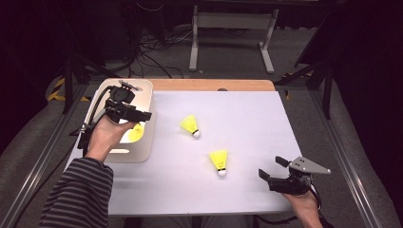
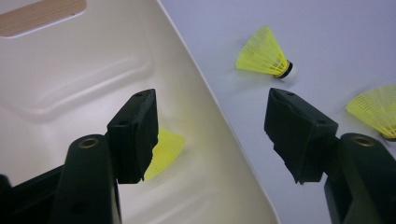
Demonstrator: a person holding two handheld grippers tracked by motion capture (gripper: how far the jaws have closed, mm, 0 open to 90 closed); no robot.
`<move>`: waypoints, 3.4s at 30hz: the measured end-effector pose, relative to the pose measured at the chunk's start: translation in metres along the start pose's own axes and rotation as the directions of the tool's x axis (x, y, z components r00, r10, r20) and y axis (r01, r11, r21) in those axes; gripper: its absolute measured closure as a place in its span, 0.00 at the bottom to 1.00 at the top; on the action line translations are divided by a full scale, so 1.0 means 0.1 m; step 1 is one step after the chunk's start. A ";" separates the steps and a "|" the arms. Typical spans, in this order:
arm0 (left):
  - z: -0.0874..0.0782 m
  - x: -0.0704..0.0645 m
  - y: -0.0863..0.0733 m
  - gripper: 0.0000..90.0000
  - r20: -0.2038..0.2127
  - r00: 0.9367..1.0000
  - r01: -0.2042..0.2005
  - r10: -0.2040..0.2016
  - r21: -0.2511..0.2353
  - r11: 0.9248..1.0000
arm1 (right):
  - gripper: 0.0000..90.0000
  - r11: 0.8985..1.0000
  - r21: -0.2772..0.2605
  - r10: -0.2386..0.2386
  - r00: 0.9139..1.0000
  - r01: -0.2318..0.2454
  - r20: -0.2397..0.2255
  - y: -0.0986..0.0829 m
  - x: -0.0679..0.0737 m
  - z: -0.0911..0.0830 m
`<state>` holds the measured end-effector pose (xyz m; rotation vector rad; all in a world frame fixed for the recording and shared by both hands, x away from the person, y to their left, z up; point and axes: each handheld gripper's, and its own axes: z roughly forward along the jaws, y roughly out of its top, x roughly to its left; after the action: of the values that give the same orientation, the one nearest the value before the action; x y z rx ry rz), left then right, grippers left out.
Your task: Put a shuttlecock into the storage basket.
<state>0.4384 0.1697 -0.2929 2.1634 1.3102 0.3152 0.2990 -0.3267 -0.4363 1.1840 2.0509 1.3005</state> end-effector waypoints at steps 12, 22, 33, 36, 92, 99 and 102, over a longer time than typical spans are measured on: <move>0.06 -0.15 0.03 0.40 0.029 0.999 -0.037 0.037 -0.002 0.999 | 0.15 1.000 -0.002 -0.002 1.000 0.002 -0.001 0.00 0.00 0.00; 0.10 -0.29 0.04 0.40 0.058 0.996 -0.066 0.066 -0.014 0.998 | 0.15 1.000 0.001 -0.002 1.000 0.002 0.001 0.00 0.00 0.00; 0.16 -0.43 0.03 0.39 0.067 0.993 -0.094 0.095 -0.017 0.995 | 0.15 1.000 -0.002 -0.003 1.000 0.003 0.000 0.00 0.00 0.00; 0.18 -0.46 0.03 0.39 0.069 0.993 -0.097 0.098 -0.019 0.995 | 0.15 1.000 -0.003 -0.003 1.000 0.003 0.000 0.00 0.00 0.00; 0.57 -0.76 -0.23 0.38 0.122 0.986 -0.112 0.115 -0.035 0.993 | 0.14 1.000 -0.013 0.019 1.000 -0.019 0.003 0.00 -0.01 -0.02; 0.59 -0.78 -0.27 0.38 0.114 0.987 -0.110 0.113 -0.035 0.993 | 0.14 1.000 -0.014 0.017 1.000 -0.017 0.000 0.01 0.00 -0.02; 0.59 -0.80 -0.28 0.38 0.111 0.987 -0.113 0.117 -0.037 0.993 | 0.14 1.000 -0.018 0.018 1.000 -0.018 -0.001 0.01 0.00 -0.02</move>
<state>0.4074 0.0883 -0.3492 2.2017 1.1136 0.2527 0.2977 -0.3277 -0.4346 1.1970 2.0288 1.3255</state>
